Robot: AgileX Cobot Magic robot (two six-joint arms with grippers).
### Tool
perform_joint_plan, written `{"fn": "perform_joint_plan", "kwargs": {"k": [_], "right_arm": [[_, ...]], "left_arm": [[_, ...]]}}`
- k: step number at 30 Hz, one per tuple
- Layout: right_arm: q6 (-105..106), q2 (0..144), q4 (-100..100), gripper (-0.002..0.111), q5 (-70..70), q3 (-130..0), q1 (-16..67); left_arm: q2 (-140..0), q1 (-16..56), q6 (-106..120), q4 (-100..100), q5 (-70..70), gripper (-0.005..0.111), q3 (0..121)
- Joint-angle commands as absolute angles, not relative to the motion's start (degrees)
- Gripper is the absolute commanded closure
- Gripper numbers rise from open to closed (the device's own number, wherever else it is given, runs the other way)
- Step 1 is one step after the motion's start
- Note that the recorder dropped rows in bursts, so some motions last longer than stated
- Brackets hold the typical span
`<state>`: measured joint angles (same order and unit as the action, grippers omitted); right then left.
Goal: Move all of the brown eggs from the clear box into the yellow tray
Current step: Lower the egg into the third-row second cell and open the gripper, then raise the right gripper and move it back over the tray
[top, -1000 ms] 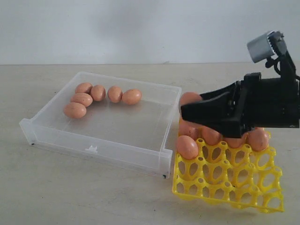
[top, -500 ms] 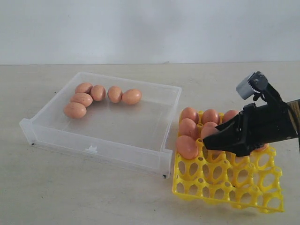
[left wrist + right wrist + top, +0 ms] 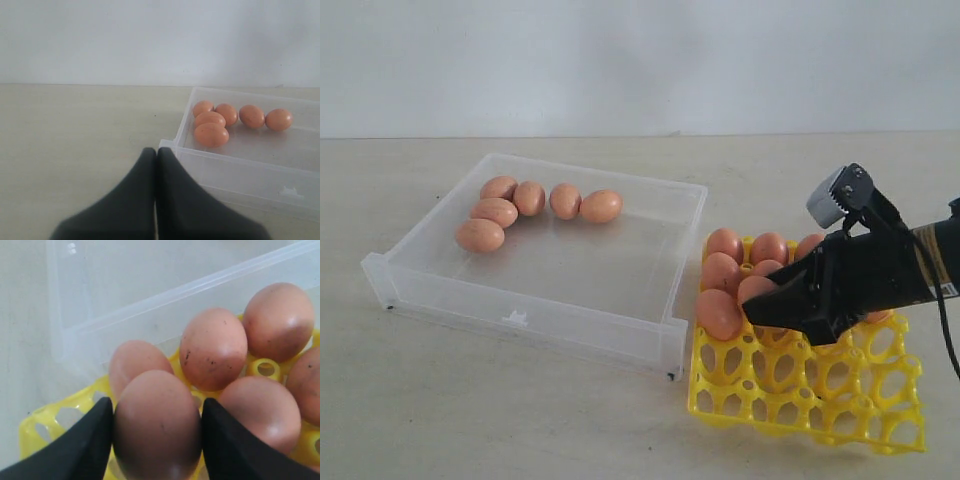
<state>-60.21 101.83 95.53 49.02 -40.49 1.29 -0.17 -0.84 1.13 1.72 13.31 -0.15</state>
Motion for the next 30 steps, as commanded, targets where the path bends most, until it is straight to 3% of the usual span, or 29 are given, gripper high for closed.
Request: {"fn": "perform_joint_plan", "kwargs": {"k": [1, 5, 14, 19, 22, 26, 30], "right_arm": [[-59.68, 101.8, 94.54, 0.062, 49.9, -40.71, 1.34], [-59.8, 101.8, 93.08, 0.054, 49.9, -40.71, 1.34], [-59.92, 101.8, 92.49, 0.054, 50.35, -40.71, 1.34], [-59.92, 101.8, 85.97, 0.056, 57.45, -40.71, 1.34], [-59.81, 101.8, 84.27, 0.069, 65.75, -40.71, 1.34], [-58.58, 101.8, 84.16, 0.106, 69.96, -40.71, 1.34], [-58.29, 101.68, 83.34, 0.108, 69.96, -40.71, 1.34]], "left_arm": [[0.0, -0.59, 1.16, 2.03, 13.31, 0.111, 0.0], [0.0, -0.59, 1.16, 2.03, 13.31, 0.111, 0.0], [0.0, -0.59, 1.16, 2.03, 13.31, 0.111, 0.0], [0.0, -0.59, 1.16, 2.03, 13.31, 0.111, 0.0], [0.0, -0.59, 1.16, 2.03, 13.31, 0.111, 0.0], [0.0, -0.59, 1.16, 2.03, 13.31, 0.111, 0.0], [0.0, -0.59, 1.16, 2.03, 13.31, 0.111, 0.0]]}}
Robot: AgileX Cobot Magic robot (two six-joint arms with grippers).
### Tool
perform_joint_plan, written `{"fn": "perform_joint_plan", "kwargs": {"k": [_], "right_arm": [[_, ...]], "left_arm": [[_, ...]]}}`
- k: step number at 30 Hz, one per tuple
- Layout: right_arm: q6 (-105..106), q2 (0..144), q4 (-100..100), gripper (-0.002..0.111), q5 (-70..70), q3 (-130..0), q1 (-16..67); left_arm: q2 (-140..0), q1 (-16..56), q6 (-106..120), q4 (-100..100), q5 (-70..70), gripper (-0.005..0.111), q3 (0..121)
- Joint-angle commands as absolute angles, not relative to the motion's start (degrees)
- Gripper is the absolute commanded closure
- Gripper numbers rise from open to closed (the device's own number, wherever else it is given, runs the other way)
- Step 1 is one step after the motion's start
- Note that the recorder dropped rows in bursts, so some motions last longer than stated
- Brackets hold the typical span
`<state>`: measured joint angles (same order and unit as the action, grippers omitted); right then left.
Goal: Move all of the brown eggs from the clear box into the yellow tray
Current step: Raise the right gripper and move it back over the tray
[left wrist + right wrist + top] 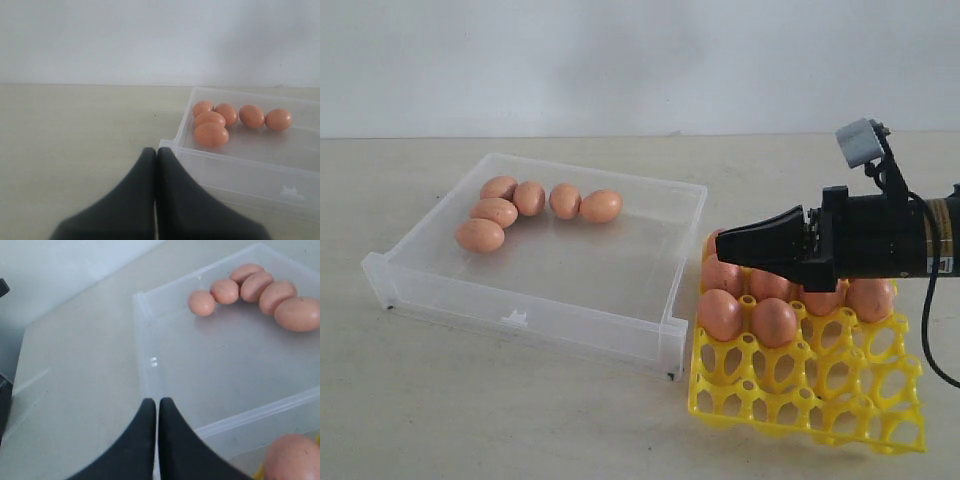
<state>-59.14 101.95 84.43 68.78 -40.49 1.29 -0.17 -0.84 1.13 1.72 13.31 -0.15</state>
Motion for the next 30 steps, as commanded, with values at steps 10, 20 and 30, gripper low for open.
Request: {"fn": "perform_joint_plan", "kwargs": {"k": [10, 20, 30], "right_arm": [[-58.29, 92.88, 72.24, 0.108, 69.96, -40.71, 4.46], [-55.11, 86.49, 61.37, 0.108, 24.81, -51.43, 27.91], [-54.01, 99.7, 61.74, 0.109, -4.15, -73.88, 41.99]], "left_arm": [[0.0, -0.59, 1.16, 2.03, 13.31, 0.111, 0.0], [0.0, -0.59, 1.16, 2.03, 13.31, 0.111, 0.0], [0.0, -0.59, 1.16, 2.03, 13.31, 0.111, 0.0]]}}
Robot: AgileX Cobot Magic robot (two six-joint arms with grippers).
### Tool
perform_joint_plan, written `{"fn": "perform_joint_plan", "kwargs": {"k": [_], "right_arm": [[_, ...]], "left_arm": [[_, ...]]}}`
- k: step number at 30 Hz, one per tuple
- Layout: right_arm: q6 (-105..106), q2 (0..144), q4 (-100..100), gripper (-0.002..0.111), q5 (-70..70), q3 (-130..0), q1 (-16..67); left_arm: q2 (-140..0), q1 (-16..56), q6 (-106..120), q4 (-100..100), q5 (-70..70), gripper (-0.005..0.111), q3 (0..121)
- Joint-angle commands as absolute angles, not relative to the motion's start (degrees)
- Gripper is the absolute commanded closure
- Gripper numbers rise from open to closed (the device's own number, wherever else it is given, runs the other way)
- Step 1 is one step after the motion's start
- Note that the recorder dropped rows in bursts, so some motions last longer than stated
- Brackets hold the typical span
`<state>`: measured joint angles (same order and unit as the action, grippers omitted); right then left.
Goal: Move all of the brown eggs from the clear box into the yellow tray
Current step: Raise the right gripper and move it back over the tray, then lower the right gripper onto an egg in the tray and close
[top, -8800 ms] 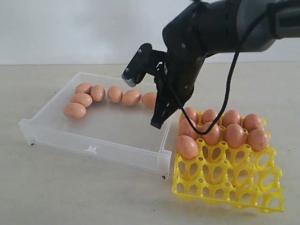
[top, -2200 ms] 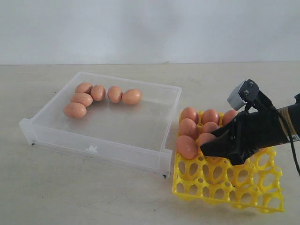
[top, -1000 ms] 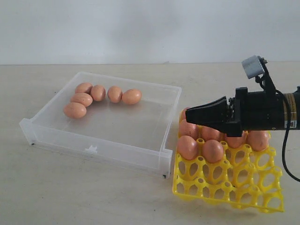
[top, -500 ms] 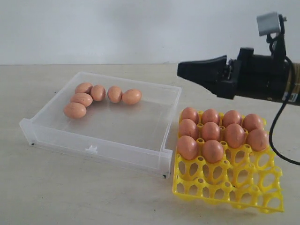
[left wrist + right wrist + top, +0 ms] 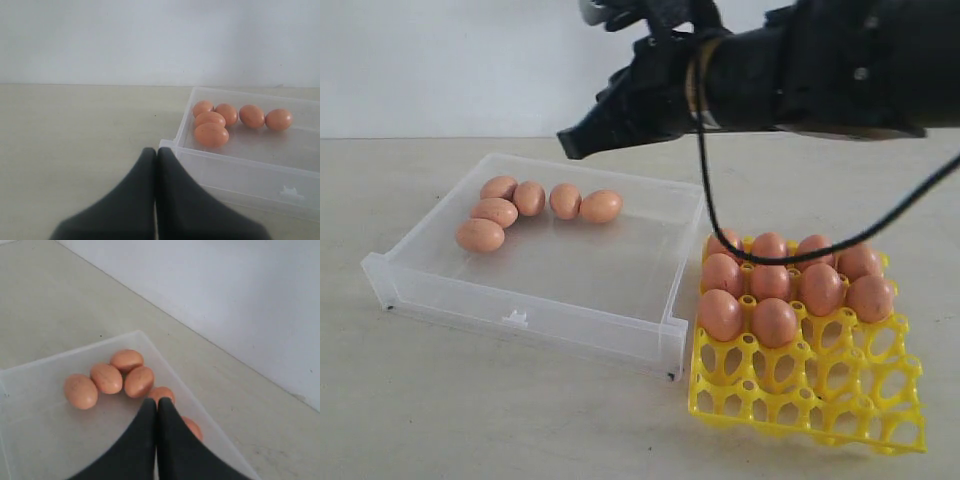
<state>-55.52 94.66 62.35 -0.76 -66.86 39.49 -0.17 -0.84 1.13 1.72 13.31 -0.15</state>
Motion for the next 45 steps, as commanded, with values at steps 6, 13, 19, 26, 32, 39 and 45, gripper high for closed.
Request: {"fn": "perform_joint_plan", "kwargs": {"k": [6, 13, 19, 26, 32, 39, 45], "right_arm": [[-40.48, 106.07, 61.74, 0.109, -4.03, -82.48, 42.68], [-38.33, 108.77, 63.53, 0.109, -6.42, -87.72, 44.8], [-39.44, 115.86, 66.13, 0.109, -37.75, -96.94, 45.09], [-14.46, 116.62, 25.75, 0.109, -18.77, -97.3, 45.09], [27.1, 126.15, -21.94, 0.109, -50.12, -113.43, 43.84], [21.49, 130.71, -17.32, 0.109, -58.91, -118.81, 43.95], [5.28, 132.52, 6.5, 0.109, -69.96, -118.69, 43.95]], "left_arm": [[0.0, -0.59, 1.16, 2.03, 13.31, 0.111, 0.0], [0.0, -0.59, 1.16, 2.03, 13.31, 0.111, 0.0], [0.0, -0.59, 1.16, 2.03, 13.31, 0.111, 0.0], [0.0, -0.59, 1.16, 2.03, 13.31, 0.111, 0.0], [0.0, -0.59, 1.16, 2.03, 13.31, 0.111, 0.0], [0.0, -0.59, 1.16, 2.03, 13.31, 0.111, 0.0], [0.0, -0.59, 1.16, 2.03, 13.31, 0.111, 0.0]]}}
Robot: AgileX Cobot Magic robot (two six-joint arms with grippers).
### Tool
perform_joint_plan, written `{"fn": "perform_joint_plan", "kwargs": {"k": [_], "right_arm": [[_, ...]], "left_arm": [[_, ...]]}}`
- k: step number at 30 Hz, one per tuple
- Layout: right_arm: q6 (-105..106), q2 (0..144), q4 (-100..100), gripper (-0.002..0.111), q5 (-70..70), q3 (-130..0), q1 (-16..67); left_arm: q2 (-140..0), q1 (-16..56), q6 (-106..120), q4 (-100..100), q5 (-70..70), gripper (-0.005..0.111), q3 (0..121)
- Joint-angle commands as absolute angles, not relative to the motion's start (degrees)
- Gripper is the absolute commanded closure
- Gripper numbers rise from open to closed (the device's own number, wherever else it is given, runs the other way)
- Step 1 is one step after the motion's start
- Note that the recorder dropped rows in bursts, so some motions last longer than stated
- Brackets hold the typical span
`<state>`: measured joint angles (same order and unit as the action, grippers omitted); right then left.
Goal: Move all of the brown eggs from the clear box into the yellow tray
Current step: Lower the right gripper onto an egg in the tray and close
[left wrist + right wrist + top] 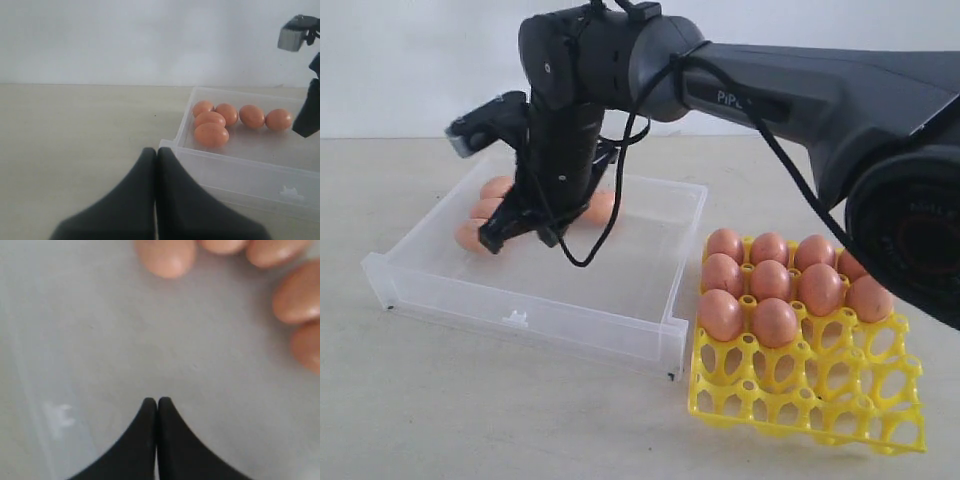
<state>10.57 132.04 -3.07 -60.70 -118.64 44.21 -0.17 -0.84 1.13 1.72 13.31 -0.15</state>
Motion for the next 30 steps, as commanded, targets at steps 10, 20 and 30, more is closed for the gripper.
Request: {"fn": "perform_joint_plan", "kwargs": {"k": [10, 20, 30], "right_arm": [[20.06, 132.52, -13.8, 0.109, -69.96, -115.25, 45.06], [23.47, 131.05, -21.29, 0.109, -69.96, -115.25, 48.11], [12.45, 129.21, -2.55, 0.109, -50.73, -115.39, 47.7]], "left_arm": [[0.0, -0.59, 1.16, 2.03, 13.31, 0.111, 0.0], [0.0, -0.59, 1.16, 2.03, 13.31, 0.111, 0.0], [0.0, -0.59, 1.16, 2.03, 13.31, 0.111, 0.0]]}}
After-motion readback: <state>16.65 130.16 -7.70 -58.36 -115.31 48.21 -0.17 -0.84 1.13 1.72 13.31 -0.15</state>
